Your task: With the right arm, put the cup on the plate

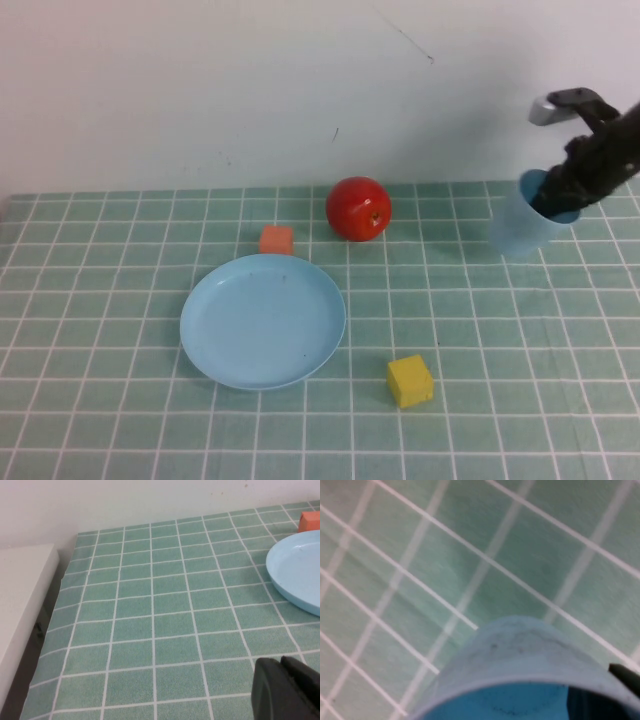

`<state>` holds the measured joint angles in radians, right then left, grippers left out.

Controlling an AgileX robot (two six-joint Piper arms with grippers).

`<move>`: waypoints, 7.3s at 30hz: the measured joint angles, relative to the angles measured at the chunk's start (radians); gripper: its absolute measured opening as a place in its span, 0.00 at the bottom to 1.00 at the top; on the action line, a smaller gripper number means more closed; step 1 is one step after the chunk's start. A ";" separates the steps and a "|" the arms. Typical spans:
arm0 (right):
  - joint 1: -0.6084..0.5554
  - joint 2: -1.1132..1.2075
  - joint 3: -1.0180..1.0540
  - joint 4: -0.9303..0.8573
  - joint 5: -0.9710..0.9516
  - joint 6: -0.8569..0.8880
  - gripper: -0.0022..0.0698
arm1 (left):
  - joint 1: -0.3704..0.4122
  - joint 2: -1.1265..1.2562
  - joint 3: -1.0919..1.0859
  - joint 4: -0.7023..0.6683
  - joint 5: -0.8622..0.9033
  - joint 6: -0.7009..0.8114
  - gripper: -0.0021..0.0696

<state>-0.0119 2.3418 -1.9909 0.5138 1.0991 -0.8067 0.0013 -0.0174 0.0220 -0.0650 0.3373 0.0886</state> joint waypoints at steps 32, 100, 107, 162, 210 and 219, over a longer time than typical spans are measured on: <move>0.615 0.129 -0.227 -0.088 -0.144 -0.022 0.09 | 0.000 0.000 0.000 0.000 0.000 0.002 0.03; 0.584 -1.737 1.524 -0.867 -0.388 1.049 0.03 | 0.000 0.000 0.000 0.000 0.000 0.002 0.02; 0.584 -1.744 1.581 -0.863 -0.396 1.071 0.03 | 0.000 0.000 0.000 0.000 0.000 0.002 0.02; 0.002 -2.352 2.015 -0.580 -0.731 0.644 0.03 | 0.000 0.000 0.000 0.000 0.000 0.000 0.03; -0.041 -2.352 2.015 -0.563 -0.734 0.768 0.03 | 0.000 0.000 0.000 0.000 0.000 0.000 0.03; -0.041 -2.352 2.015 -0.563 -0.736 0.768 0.03 | 0.000 0.000 0.000 0.000 0.000 0.000 0.02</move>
<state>-0.0529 -0.0099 0.0244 -0.0488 0.3635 -0.0390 0.0013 -0.0174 0.0220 -0.0650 0.3373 0.0890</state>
